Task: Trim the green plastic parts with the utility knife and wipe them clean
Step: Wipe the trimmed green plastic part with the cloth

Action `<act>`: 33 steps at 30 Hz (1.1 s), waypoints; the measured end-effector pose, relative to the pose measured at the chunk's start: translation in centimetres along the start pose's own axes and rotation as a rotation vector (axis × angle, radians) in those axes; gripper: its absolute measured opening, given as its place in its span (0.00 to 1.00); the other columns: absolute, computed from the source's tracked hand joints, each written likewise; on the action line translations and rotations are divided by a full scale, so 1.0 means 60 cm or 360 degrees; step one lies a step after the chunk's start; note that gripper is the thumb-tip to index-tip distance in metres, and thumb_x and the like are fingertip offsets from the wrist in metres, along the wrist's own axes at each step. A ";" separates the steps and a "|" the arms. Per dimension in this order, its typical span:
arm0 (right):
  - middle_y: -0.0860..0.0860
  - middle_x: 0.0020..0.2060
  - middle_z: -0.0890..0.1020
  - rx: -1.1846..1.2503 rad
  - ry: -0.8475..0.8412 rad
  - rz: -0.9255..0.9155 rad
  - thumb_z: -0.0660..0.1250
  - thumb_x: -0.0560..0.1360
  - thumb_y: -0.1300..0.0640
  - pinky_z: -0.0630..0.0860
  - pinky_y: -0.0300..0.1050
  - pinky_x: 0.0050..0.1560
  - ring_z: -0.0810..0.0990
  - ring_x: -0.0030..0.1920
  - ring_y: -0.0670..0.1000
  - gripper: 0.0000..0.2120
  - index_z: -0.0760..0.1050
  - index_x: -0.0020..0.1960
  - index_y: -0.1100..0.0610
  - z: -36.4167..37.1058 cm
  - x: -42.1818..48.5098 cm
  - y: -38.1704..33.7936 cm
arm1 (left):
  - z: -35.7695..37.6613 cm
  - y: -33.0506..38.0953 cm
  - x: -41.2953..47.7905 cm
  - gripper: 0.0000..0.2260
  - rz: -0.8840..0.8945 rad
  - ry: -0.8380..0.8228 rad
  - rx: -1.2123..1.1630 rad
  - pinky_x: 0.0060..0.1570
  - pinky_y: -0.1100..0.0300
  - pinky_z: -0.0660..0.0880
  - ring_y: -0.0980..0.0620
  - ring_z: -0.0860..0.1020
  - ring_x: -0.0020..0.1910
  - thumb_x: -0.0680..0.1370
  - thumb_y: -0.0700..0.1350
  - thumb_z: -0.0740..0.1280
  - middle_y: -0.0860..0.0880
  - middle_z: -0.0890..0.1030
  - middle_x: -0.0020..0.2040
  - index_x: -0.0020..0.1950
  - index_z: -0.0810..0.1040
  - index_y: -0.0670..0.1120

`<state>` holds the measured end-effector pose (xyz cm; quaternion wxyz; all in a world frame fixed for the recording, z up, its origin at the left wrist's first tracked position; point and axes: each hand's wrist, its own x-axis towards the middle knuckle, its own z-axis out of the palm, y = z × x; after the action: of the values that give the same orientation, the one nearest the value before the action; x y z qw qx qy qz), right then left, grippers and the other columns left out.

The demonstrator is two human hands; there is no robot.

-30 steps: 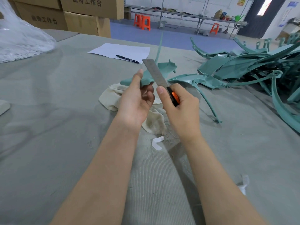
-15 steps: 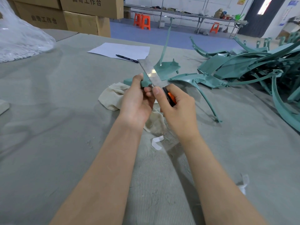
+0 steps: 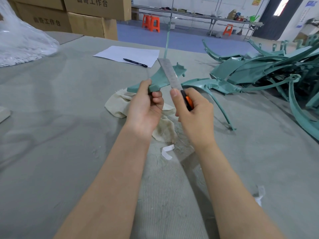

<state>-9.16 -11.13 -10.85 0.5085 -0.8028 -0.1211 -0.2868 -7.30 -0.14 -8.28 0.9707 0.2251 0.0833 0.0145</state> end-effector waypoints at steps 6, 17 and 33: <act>0.46 0.23 0.67 -0.0032 -0.0040 -0.0020 0.66 0.76 0.43 0.72 0.51 0.32 0.74 0.30 0.57 0.18 0.65 0.32 0.48 0.004 -0.002 0.002 | 0.002 -0.001 -0.004 0.10 0.0017 0.0058 0.0061 0.18 0.71 0.63 0.60 0.66 0.18 0.79 0.36 0.62 0.49 0.72 0.27 0.38 0.69 0.42; 0.45 0.23 0.66 -0.0085 -0.0085 -0.0111 0.64 0.75 0.41 0.73 0.55 0.32 0.74 0.30 0.57 0.17 0.65 0.29 0.39 0.006 -0.002 0.000 | 0.001 -0.001 -0.003 0.08 0.0025 0.0124 0.0115 0.18 0.71 0.64 0.60 0.65 0.16 0.78 0.36 0.63 0.51 0.67 0.20 0.40 0.70 0.41; 0.47 0.24 0.66 0.0017 -0.0160 -0.0071 0.64 0.76 0.43 0.72 0.57 0.32 0.71 0.30 0.59 0.21 0.66 0.34 0.57 0.007 -0.004 -0.003 | -0.002 -0.004 0.003 0.13 0.0039 0.0158 0.0131 0.18 0.70 0.65 0.60 0.64 0.16 0.79 0.38 0.63 0.52 0.67 0.19 0.35 0.68 0.43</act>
<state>-9.33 -10.67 -10.99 0.4996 -0.8106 -0.1658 -0.2566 -7.15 -0.30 -8.51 0.9550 0.2650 0.1292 0.0341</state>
